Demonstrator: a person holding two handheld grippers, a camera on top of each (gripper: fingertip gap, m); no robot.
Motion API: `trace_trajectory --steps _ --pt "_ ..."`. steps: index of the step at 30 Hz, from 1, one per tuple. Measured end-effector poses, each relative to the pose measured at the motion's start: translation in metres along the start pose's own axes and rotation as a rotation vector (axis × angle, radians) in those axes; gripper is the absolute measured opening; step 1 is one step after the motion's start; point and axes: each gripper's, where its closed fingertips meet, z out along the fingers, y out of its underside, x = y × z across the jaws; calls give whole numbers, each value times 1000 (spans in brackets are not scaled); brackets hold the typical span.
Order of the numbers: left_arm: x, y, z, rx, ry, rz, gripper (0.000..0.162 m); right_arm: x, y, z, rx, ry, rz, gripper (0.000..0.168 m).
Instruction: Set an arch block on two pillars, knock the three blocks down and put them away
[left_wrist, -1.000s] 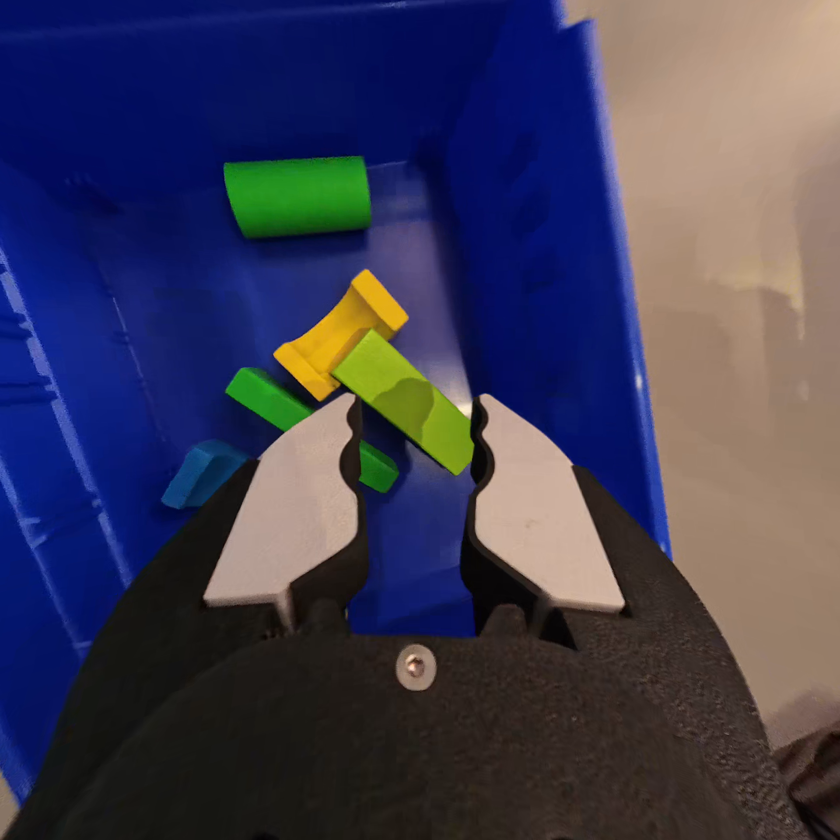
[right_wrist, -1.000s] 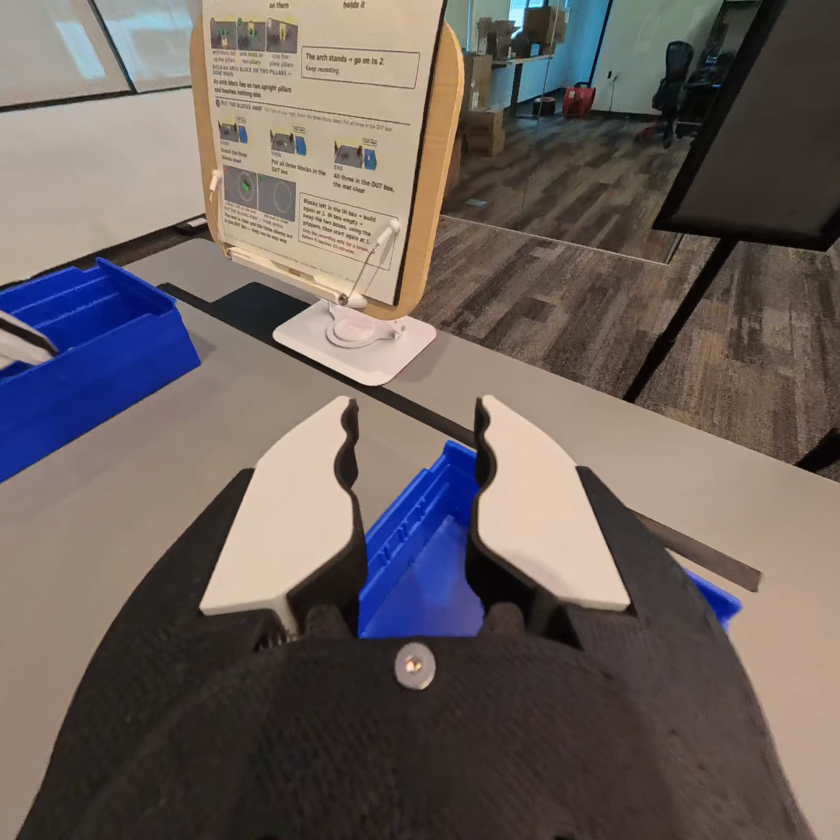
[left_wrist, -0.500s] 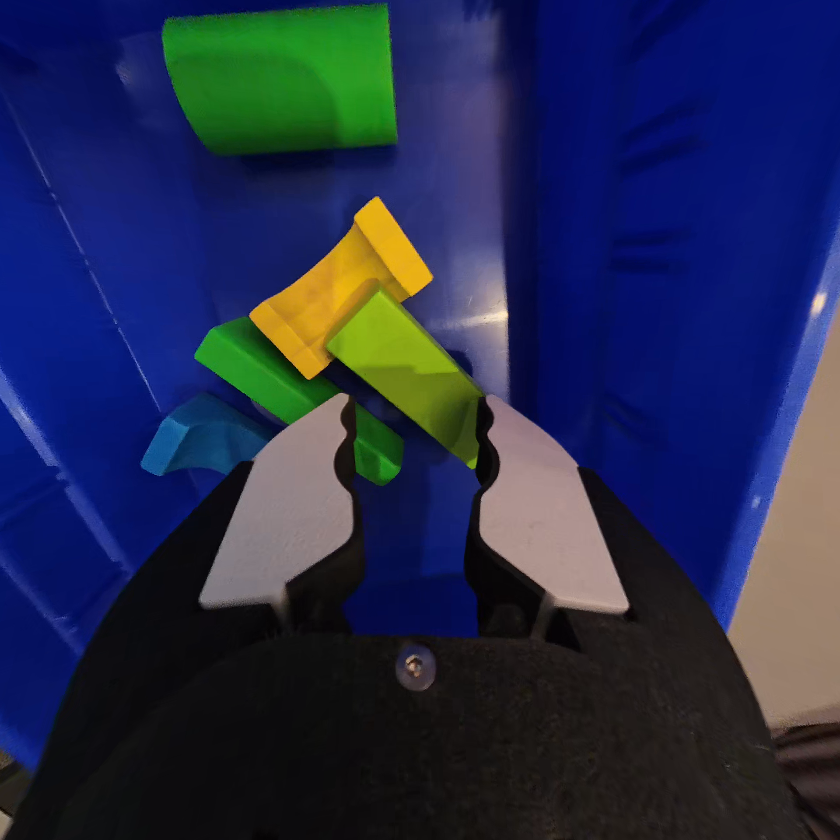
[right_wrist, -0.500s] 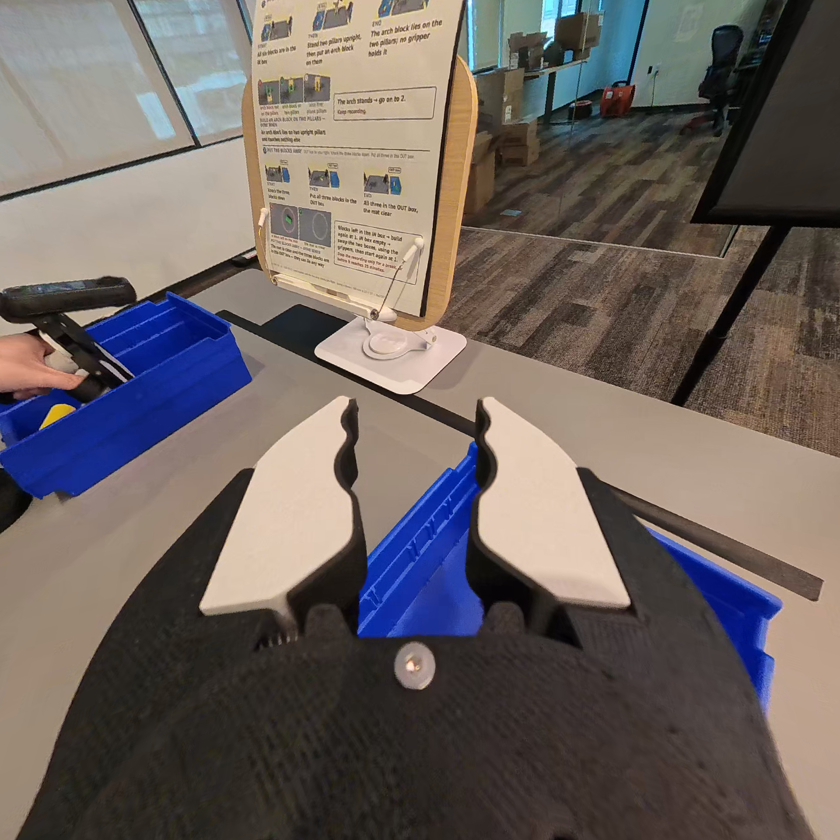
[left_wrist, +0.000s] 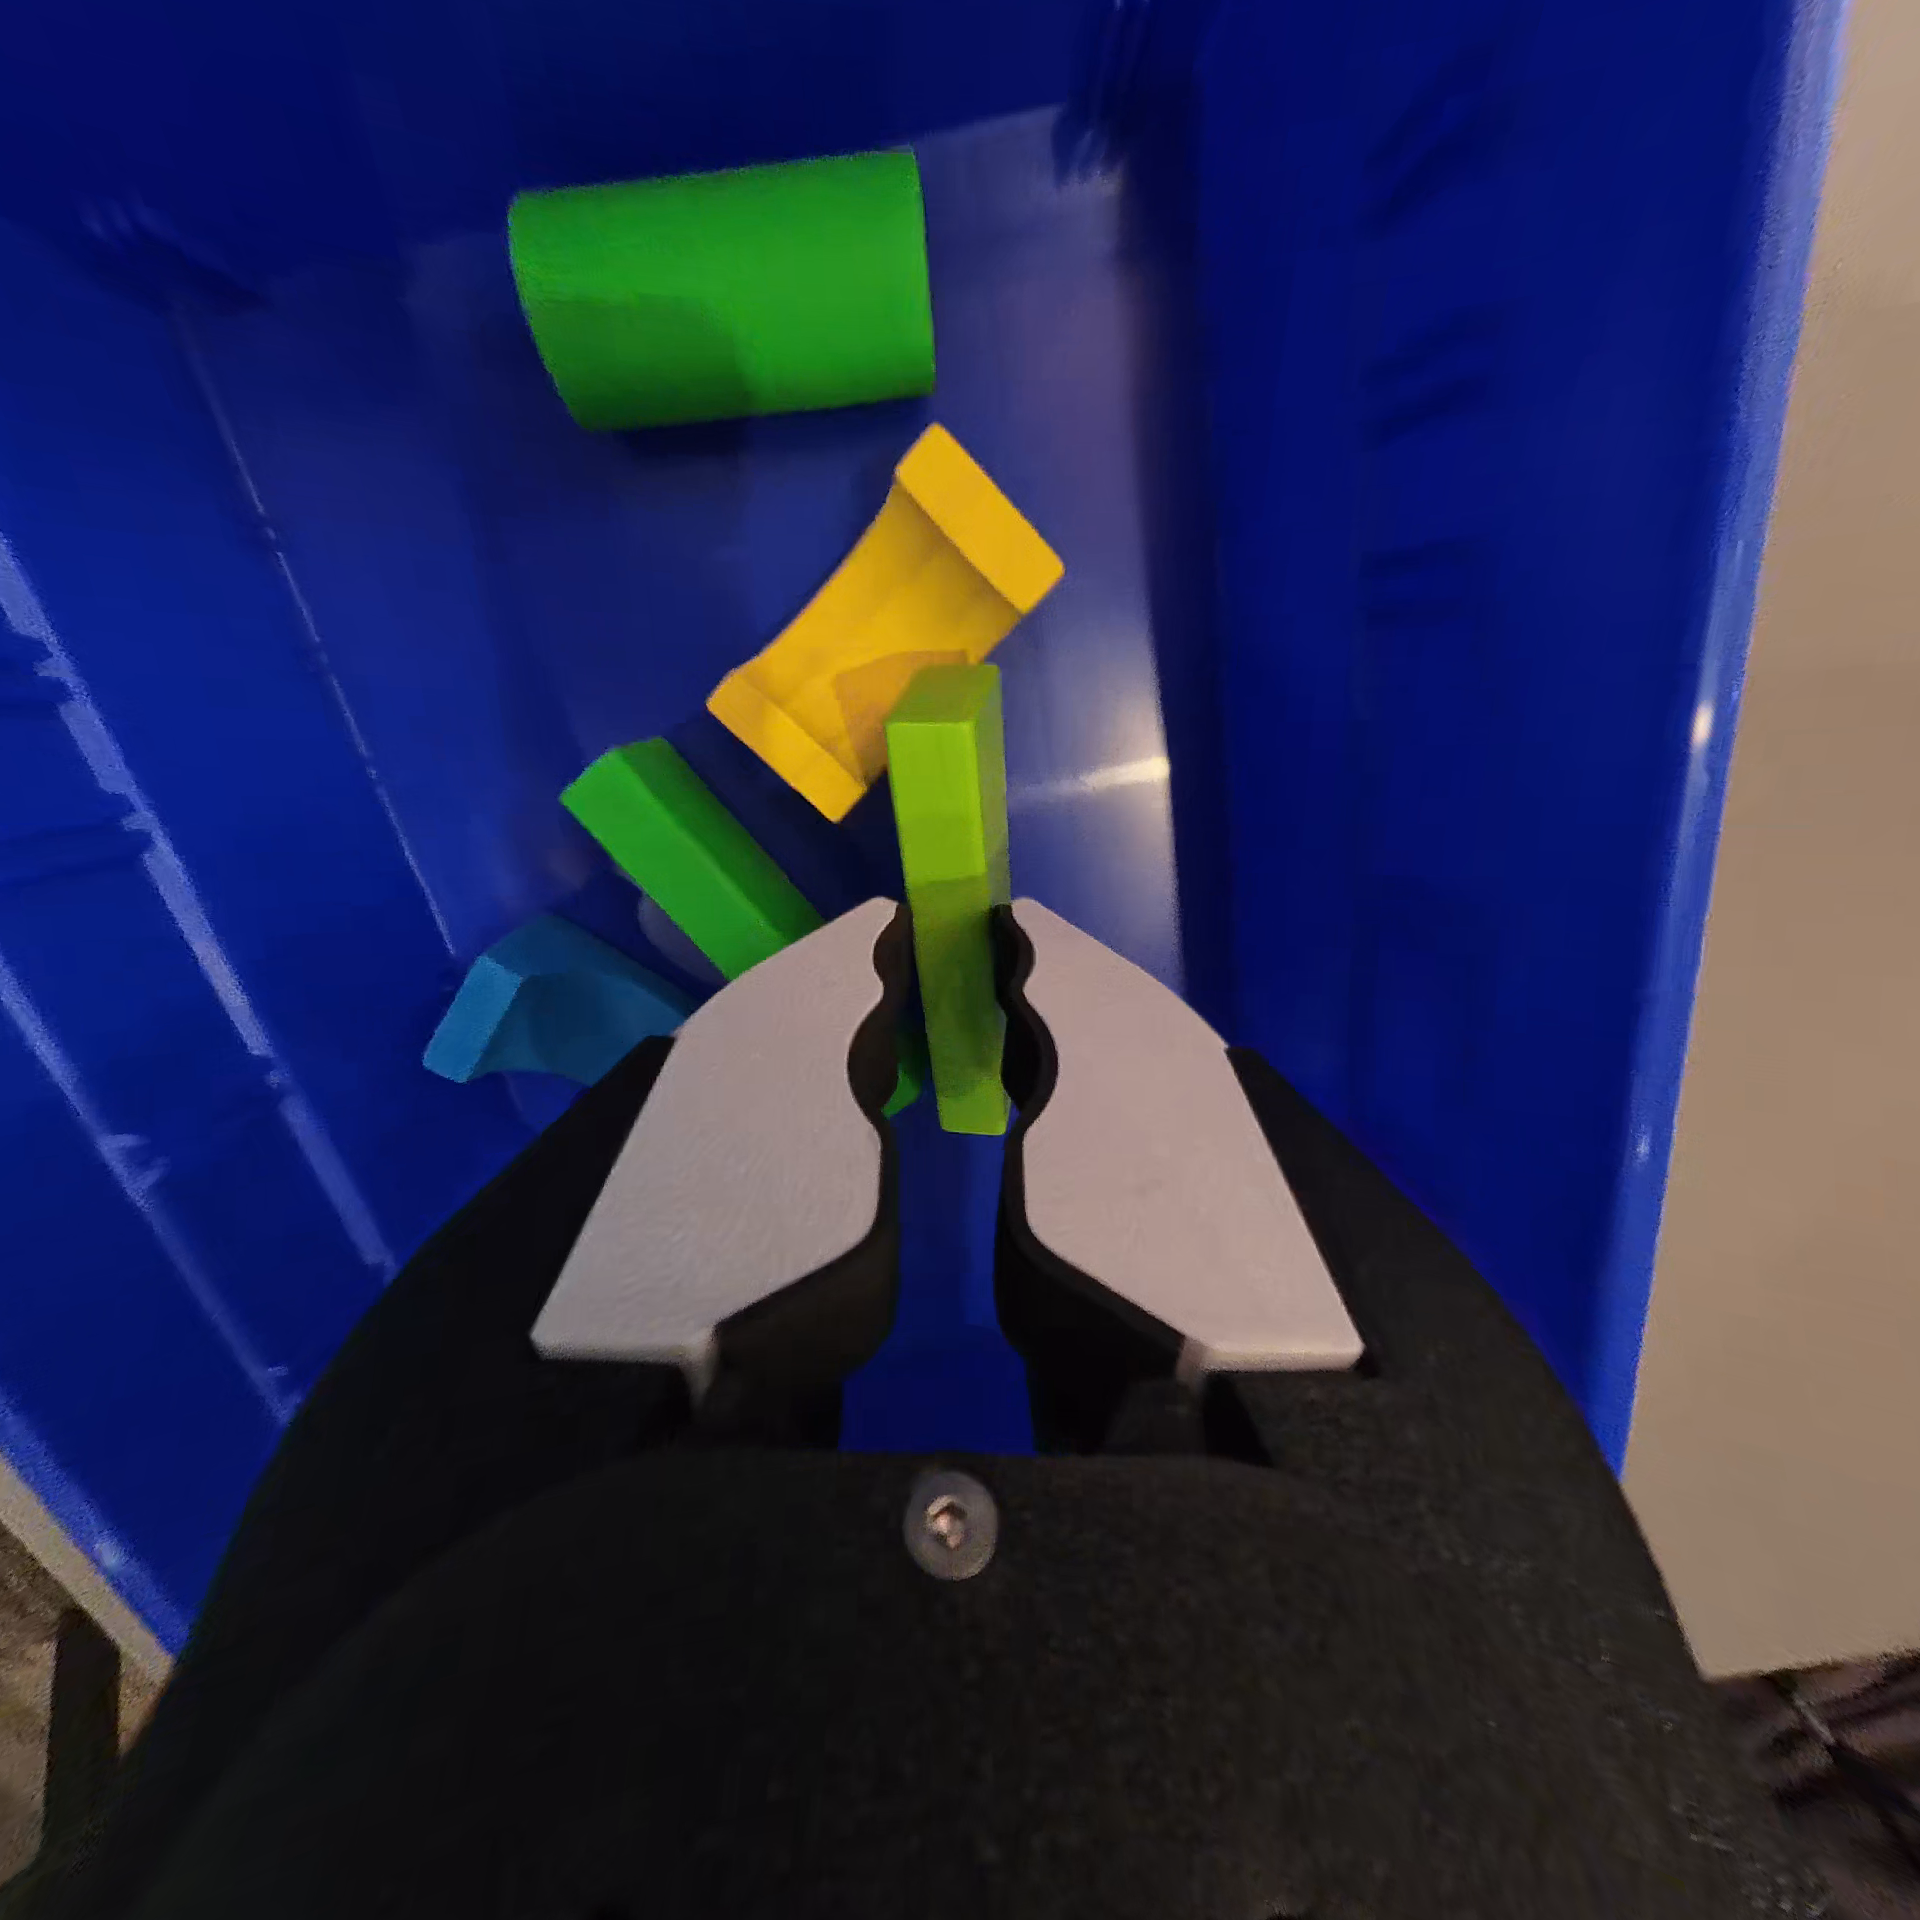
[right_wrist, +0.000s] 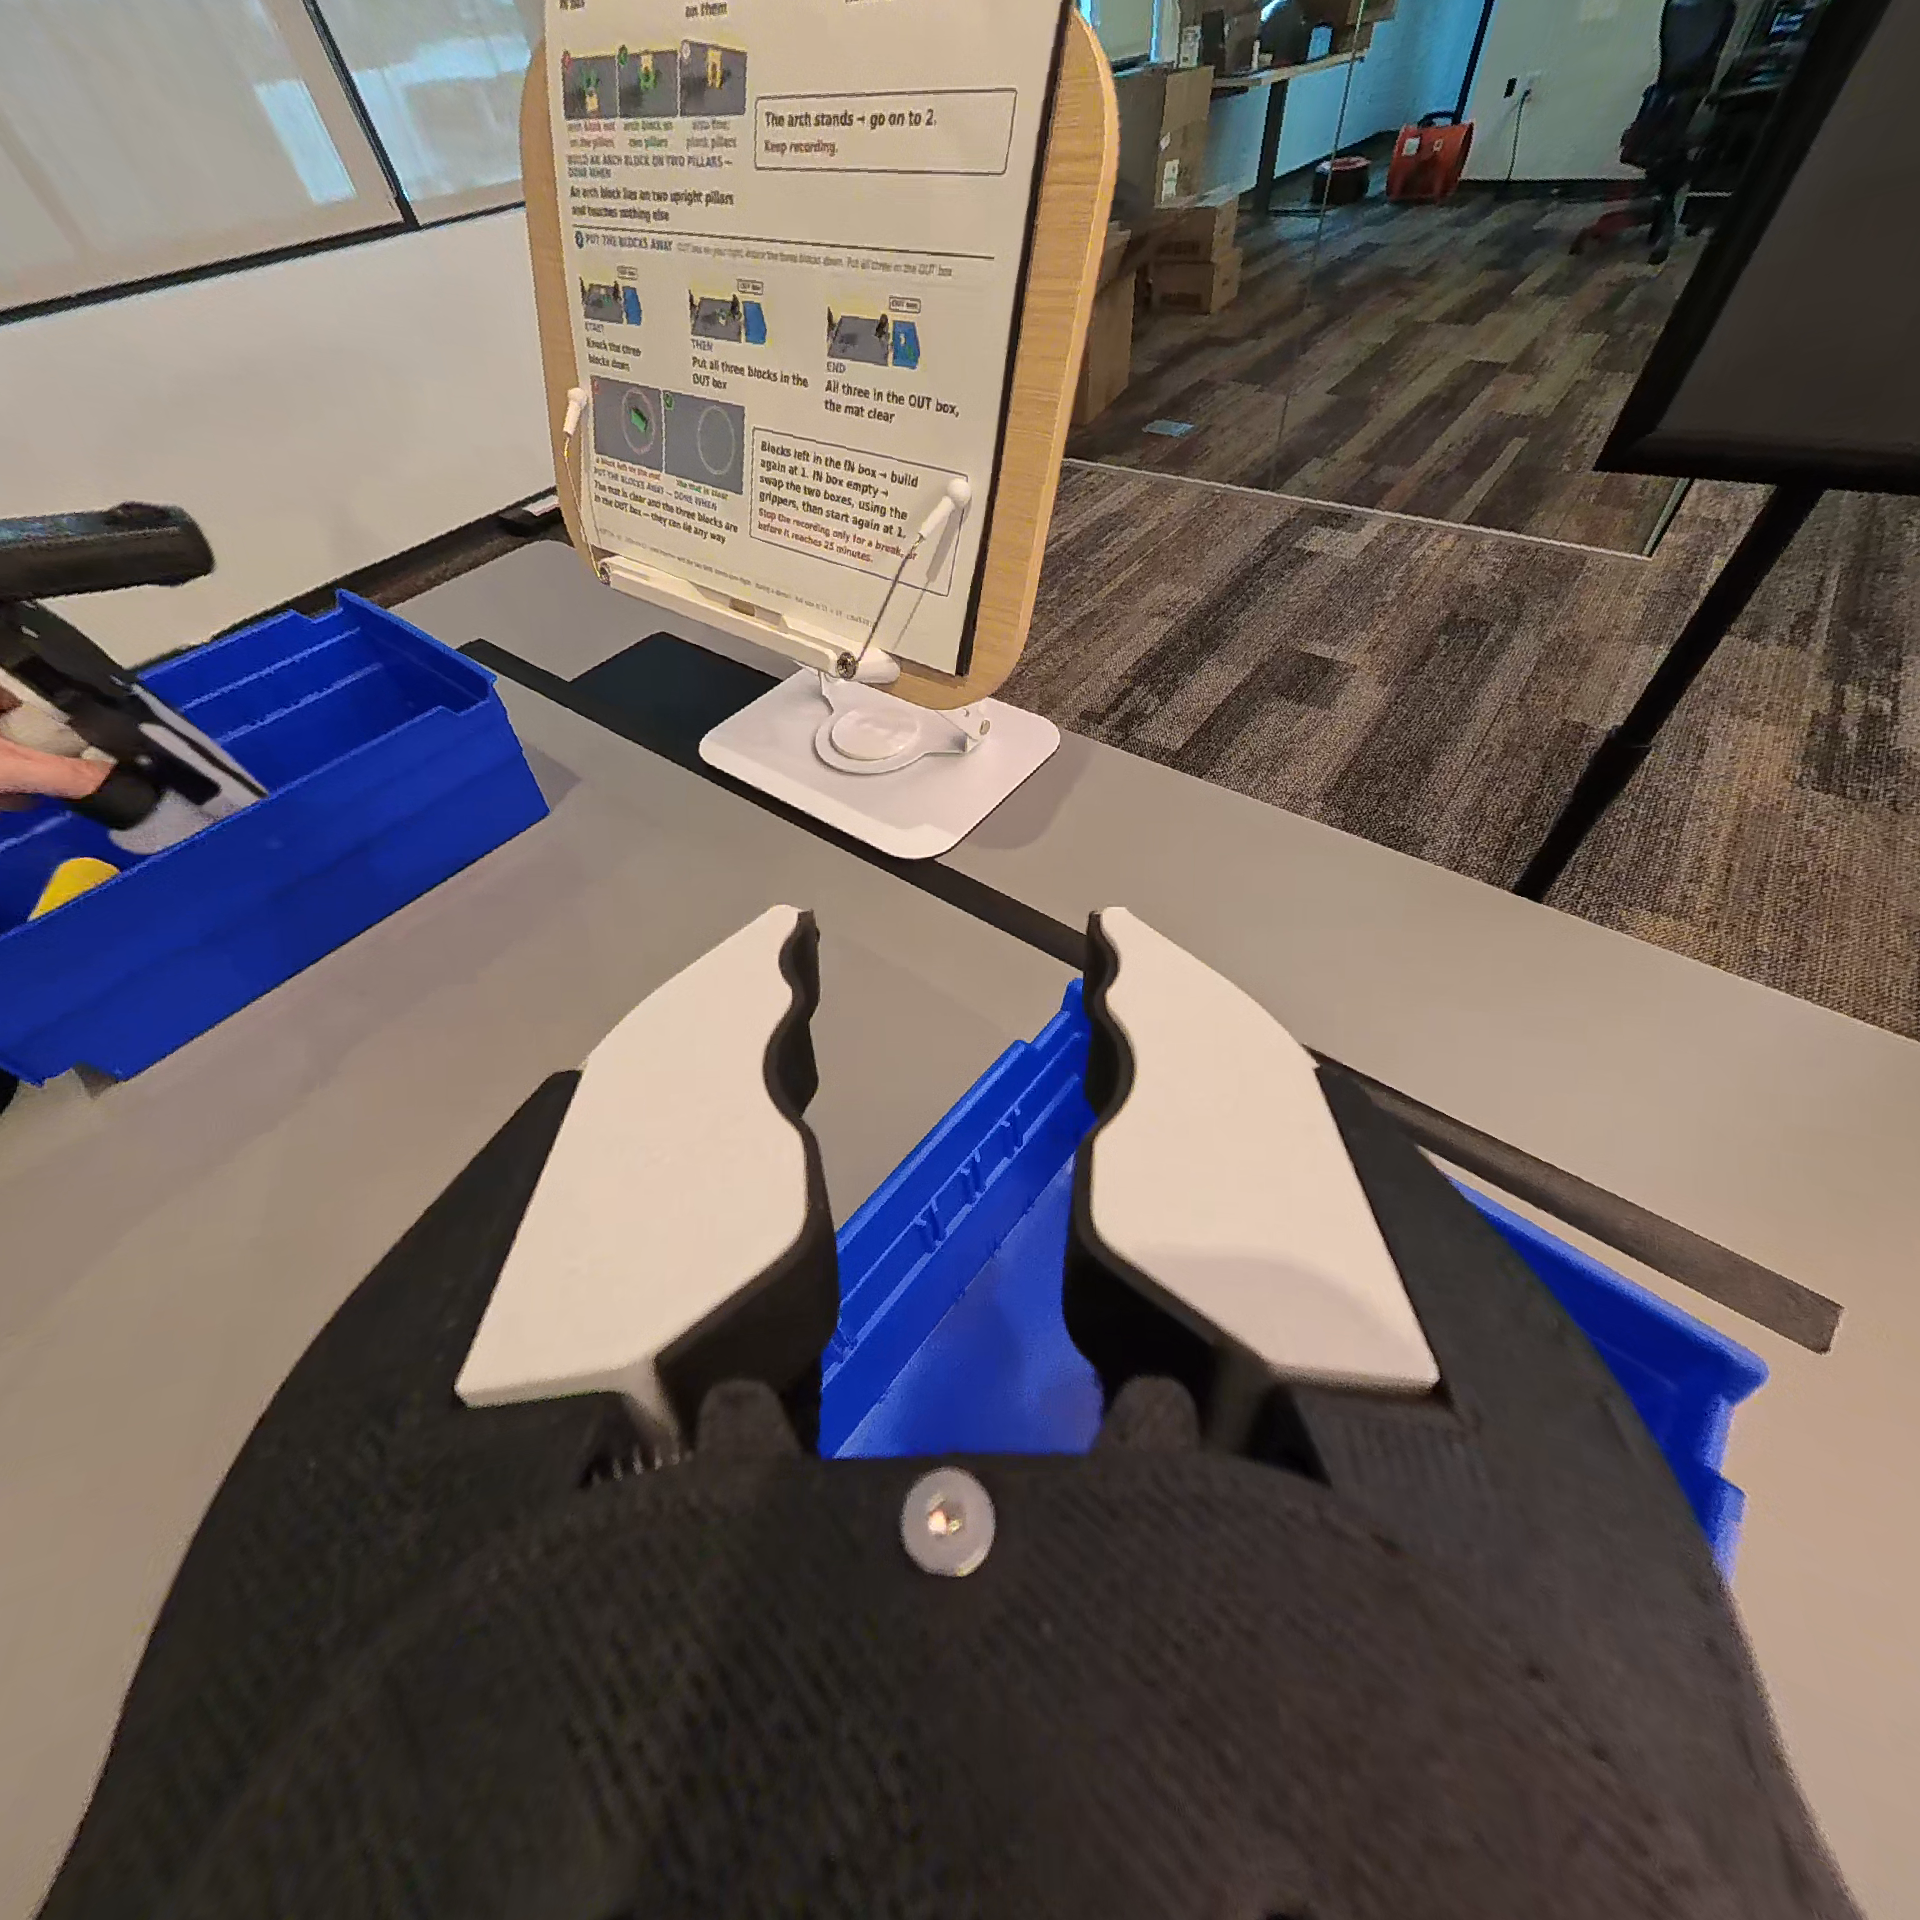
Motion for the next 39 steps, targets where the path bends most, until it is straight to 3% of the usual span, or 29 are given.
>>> trace_trajectory --steps 7,13,17,22,28,29,30,32,33,37,39 --pt "10 7 -12 71 108 57 15 -5 7 9 -40 -11 -7 50" --pt "24 -26 -95 373 60 219 15 -36 6 27 -74 -65 -109 50" --pt "99 -32 -157 603 271 389 15 -127 -12 37 21 -394 -156 50" --pt "203 -7 -187 735 550 615 15 -248 -13 39 88 -857 -71 49" --pt "256 15 -182 724 684 740 15 -292 16 53 -8 -988 -41 53" --pt "259 17 -180 714 708 748 15 -293 19 55 -20 -991 -38 45" --pt "257 17 -175 704 698 745 15 -297 22 51 -33 -1039 -49 19" --pt "242 8 -172 737 626 704 10 -295 24 59 -35 -986 -58 17" --pt "224 -2 -173 779 541 662 15 -289 28 67 -44 -920 -80 16" --pt "83 -30 -152 755 -71 387 27 -250 49 118 -78 -534 -96 16" --pt "27 -21 -127 637 -215 245 33 -228 69 146 -108 -326 -116 16"
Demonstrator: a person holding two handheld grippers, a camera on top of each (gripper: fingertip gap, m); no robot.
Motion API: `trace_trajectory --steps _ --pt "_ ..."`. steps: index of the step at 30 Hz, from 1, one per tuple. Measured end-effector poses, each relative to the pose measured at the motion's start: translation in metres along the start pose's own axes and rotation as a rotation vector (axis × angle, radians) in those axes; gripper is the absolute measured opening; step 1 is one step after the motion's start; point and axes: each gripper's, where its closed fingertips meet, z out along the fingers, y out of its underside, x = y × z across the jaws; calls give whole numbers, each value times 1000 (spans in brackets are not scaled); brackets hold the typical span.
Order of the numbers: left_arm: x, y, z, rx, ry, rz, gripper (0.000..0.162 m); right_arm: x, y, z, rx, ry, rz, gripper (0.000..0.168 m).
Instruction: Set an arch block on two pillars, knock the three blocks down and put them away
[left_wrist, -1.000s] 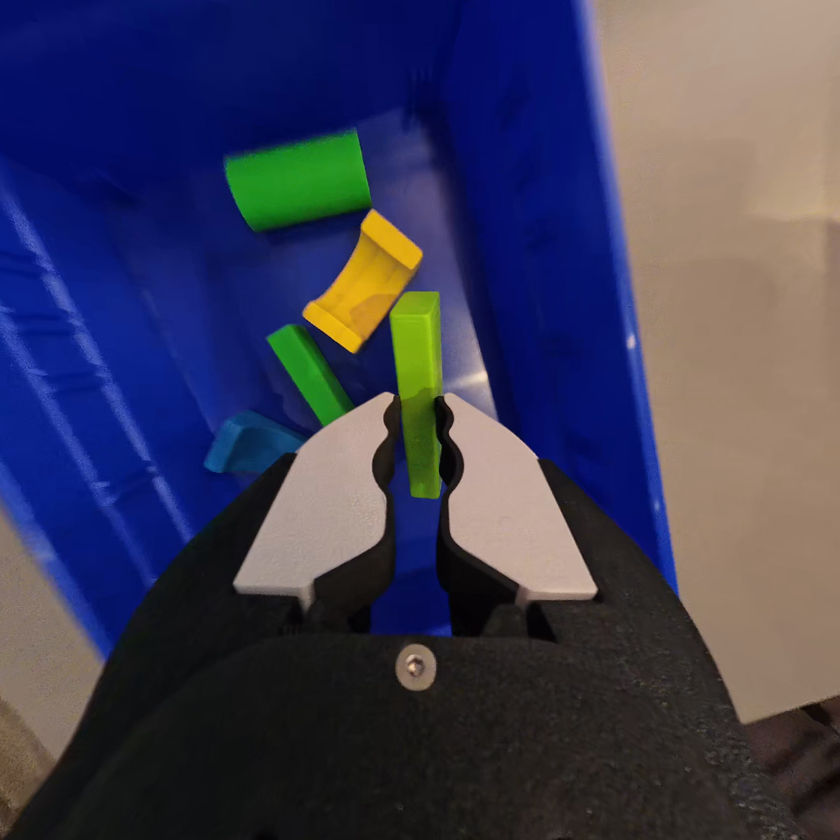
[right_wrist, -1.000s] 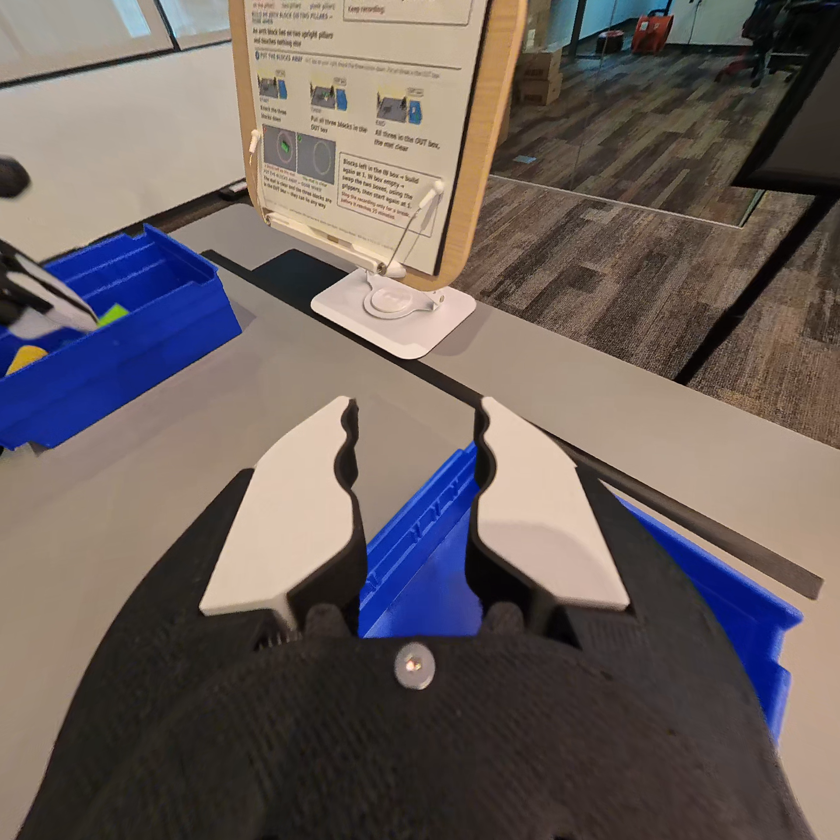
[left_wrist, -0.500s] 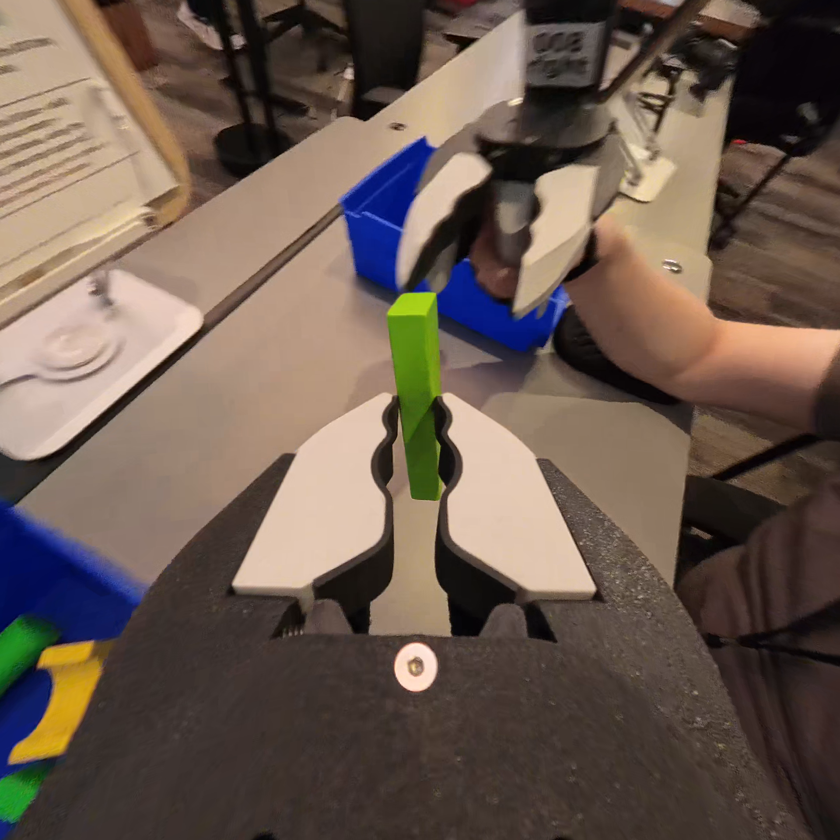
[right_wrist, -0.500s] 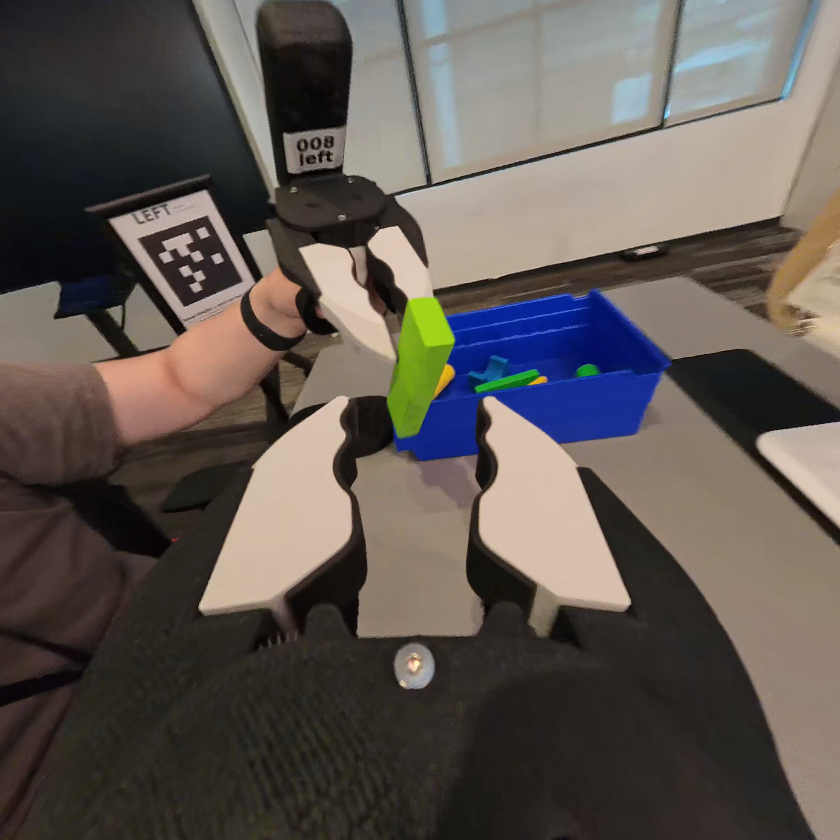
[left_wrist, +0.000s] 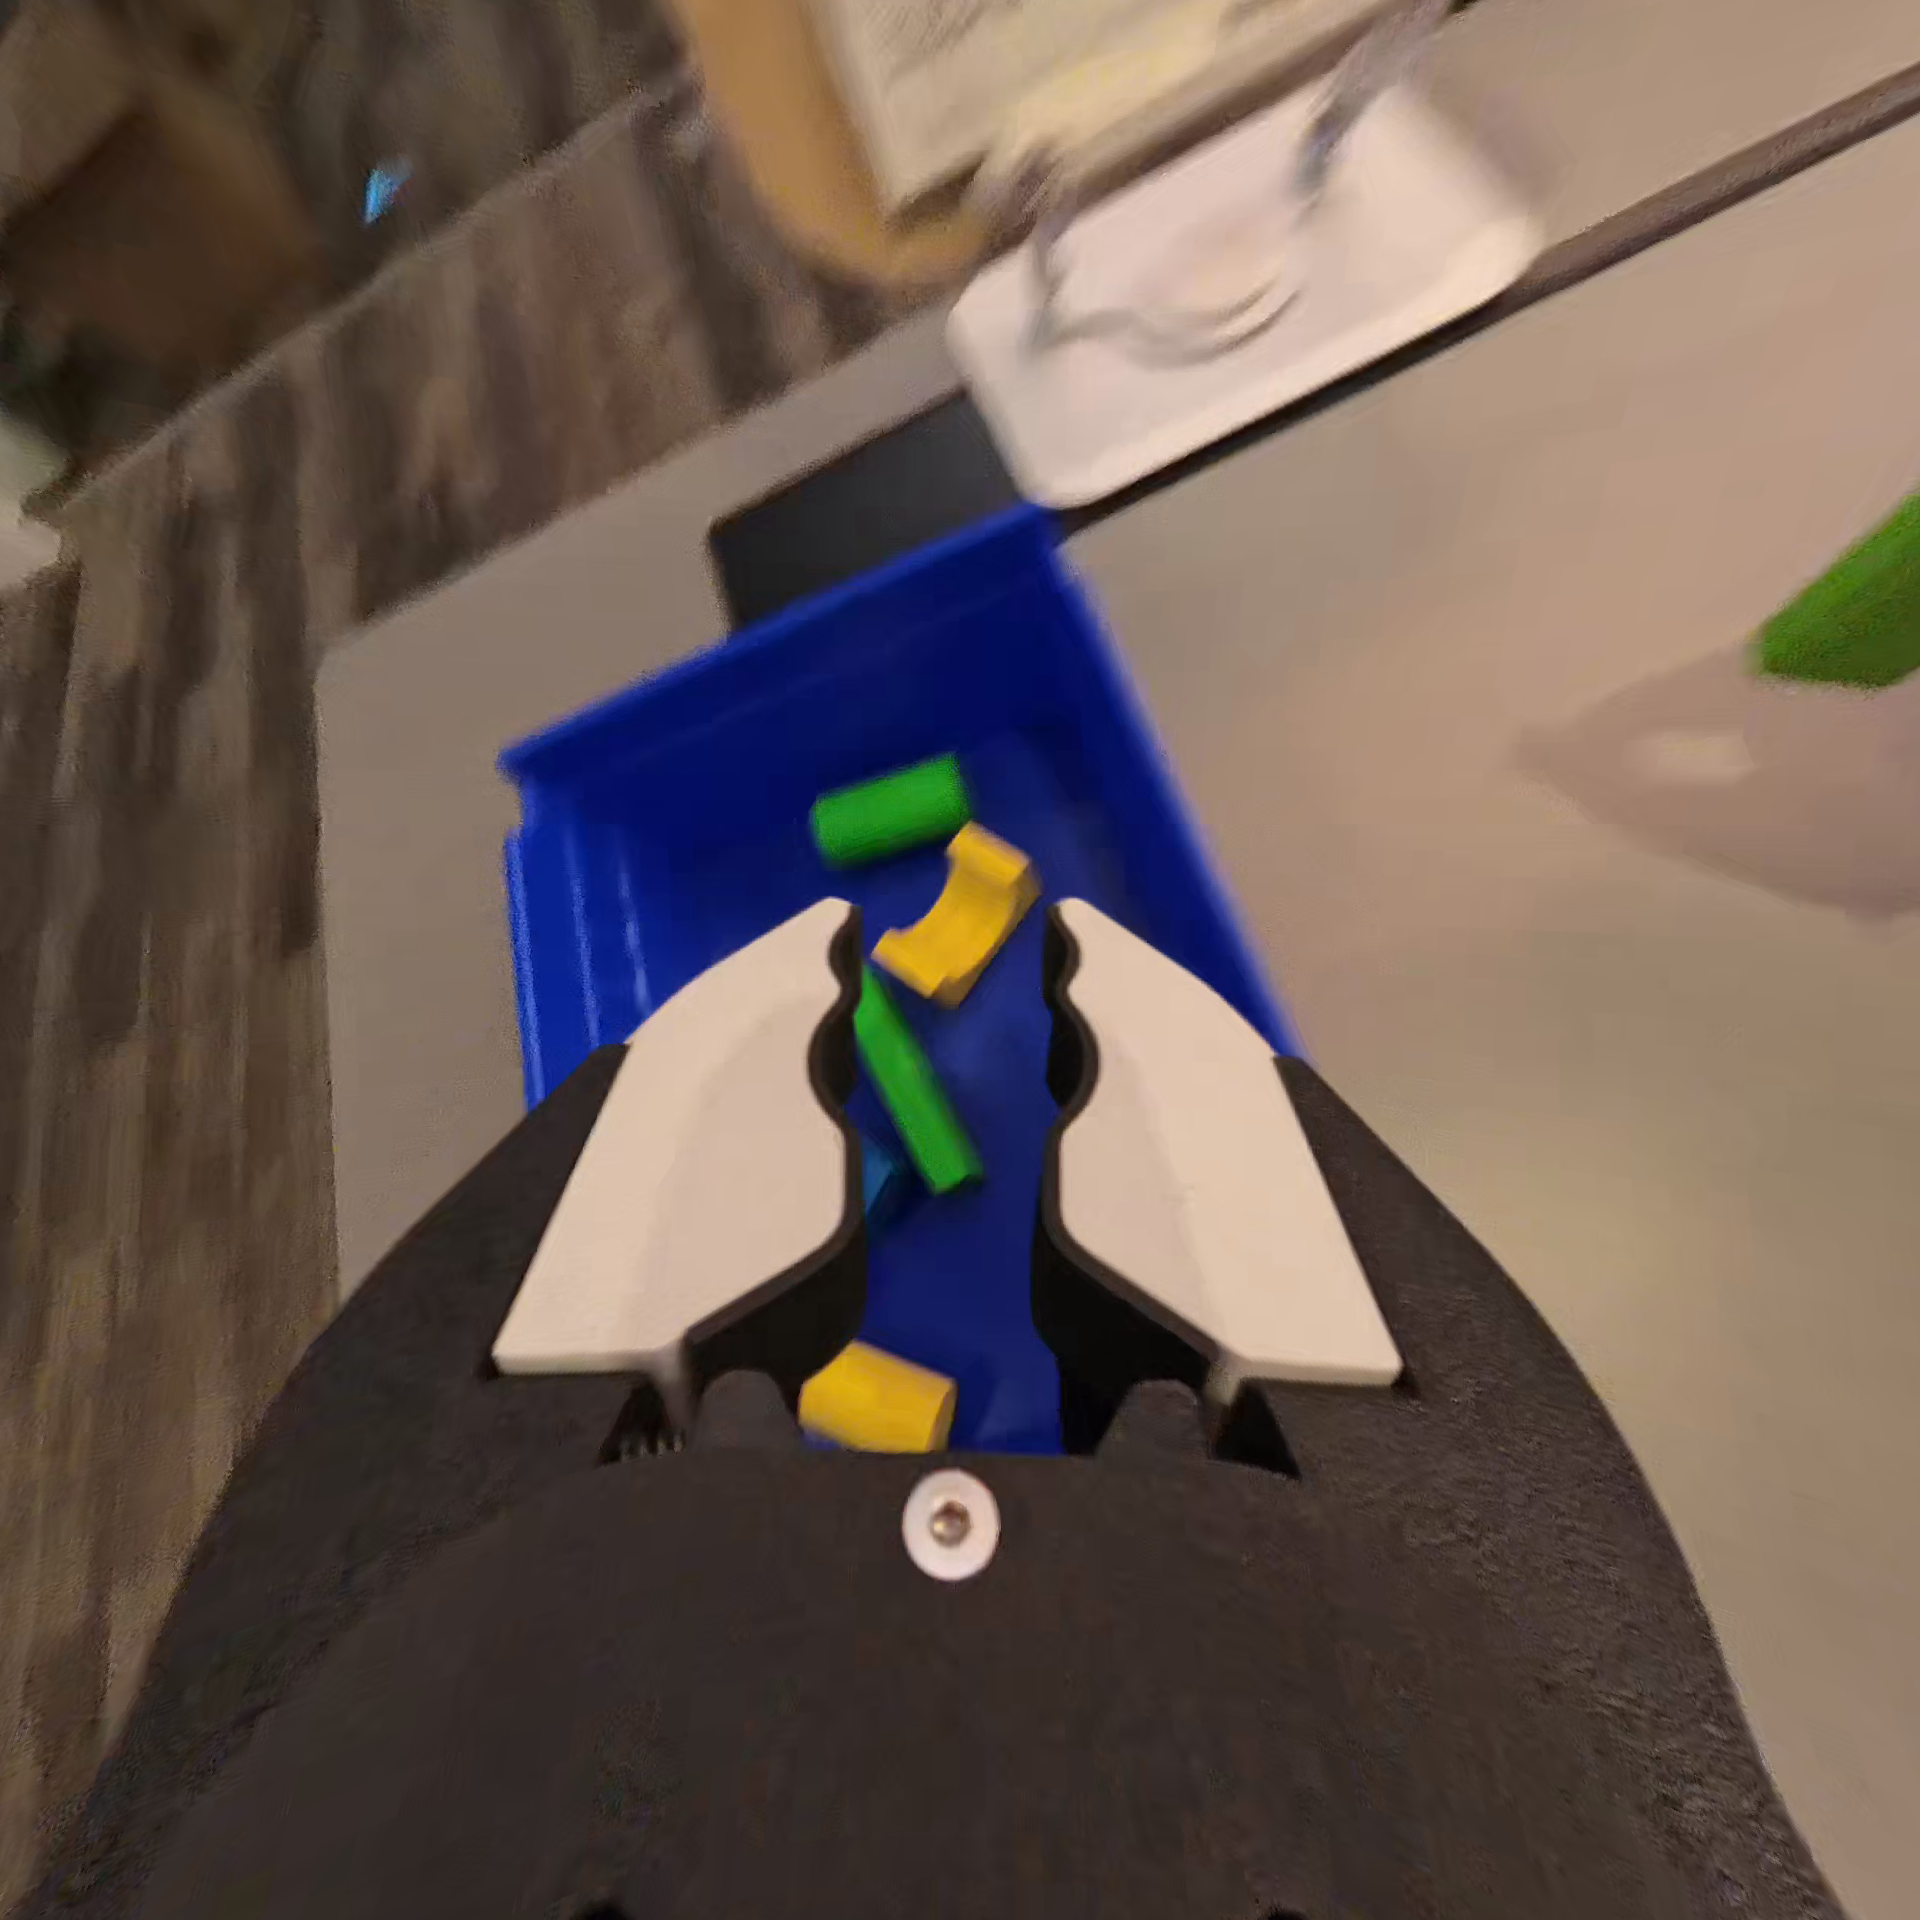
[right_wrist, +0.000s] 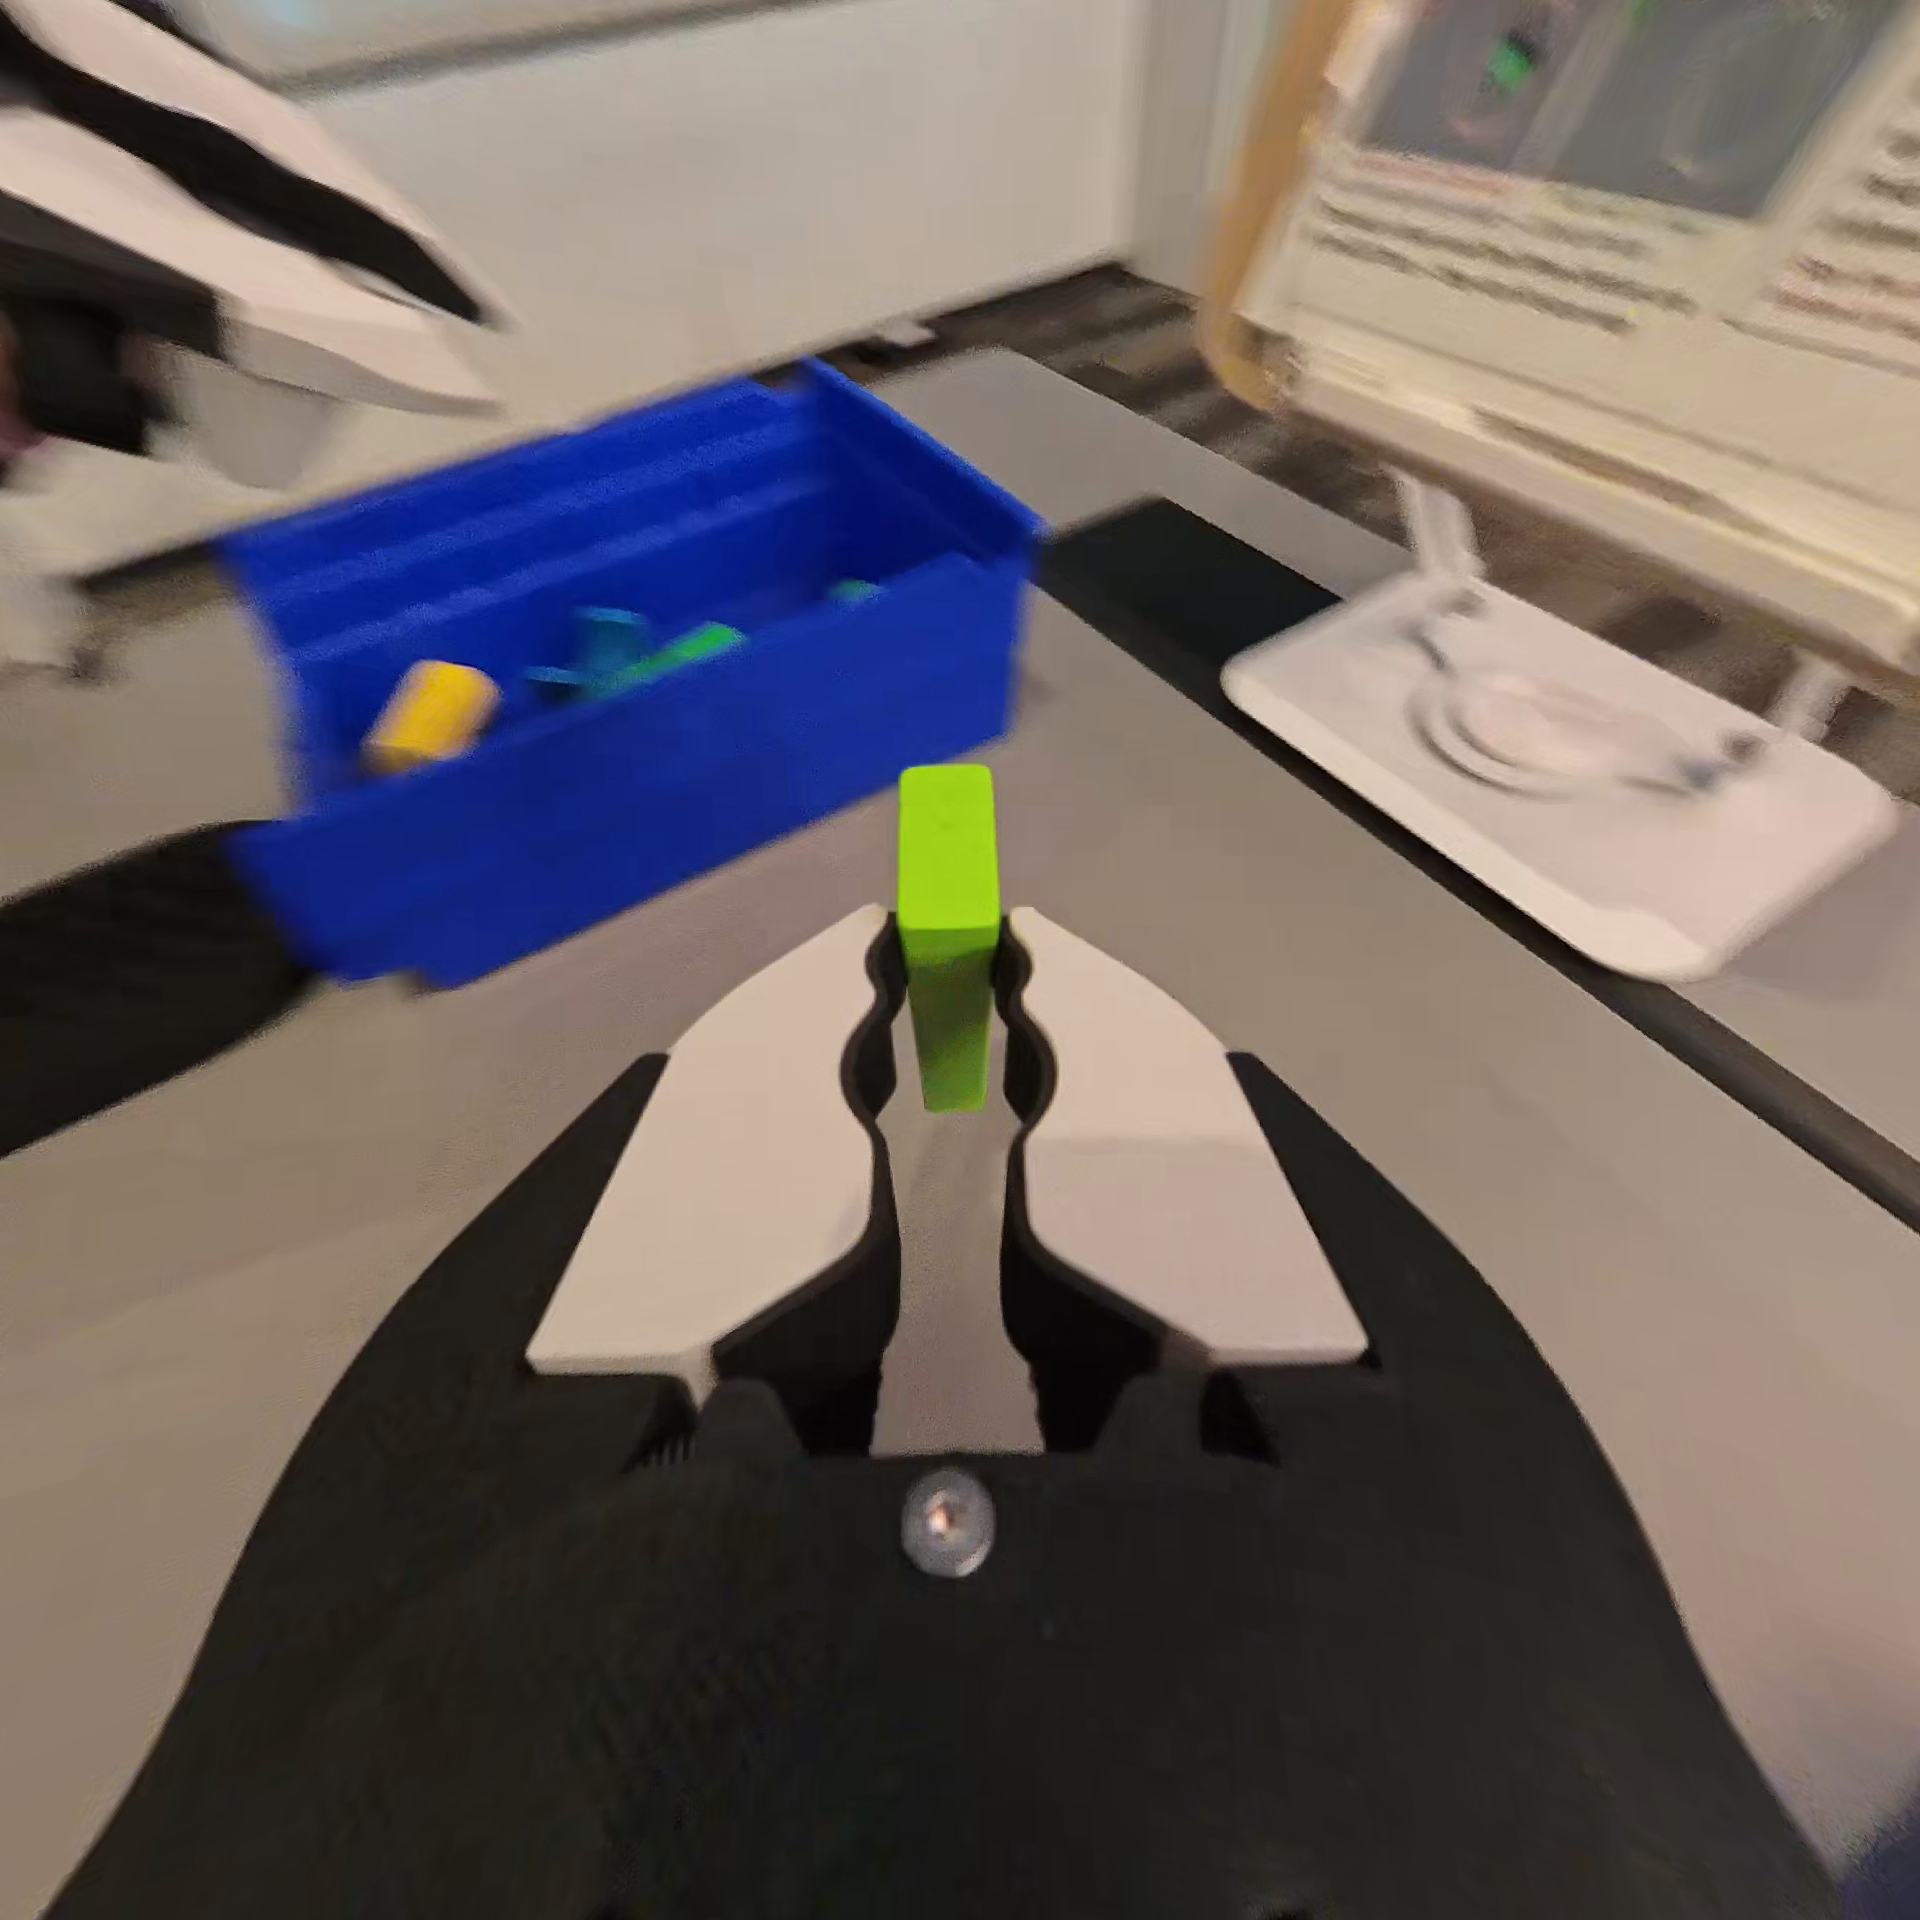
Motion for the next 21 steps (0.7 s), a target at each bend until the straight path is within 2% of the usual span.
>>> trace_trajectory --steps 4,9,14,17,21 --pt "-10 61 37 -216 35 -122 47 29 35 28 -107 185 31 16" --pt "-22 102 73 -389 -28 -88 44 48 50 38 -112 286 74 16" --pt "-24 116 96 -456 -2 -101 34 47 62 47 -142 311 65 16" --pt "-22 123 101 -499 11 -79 23 45 61 48 -153 311 56 16" --pt "-20 127 101 -521 30 -67 19 42 61 50 -161 307 38 16"
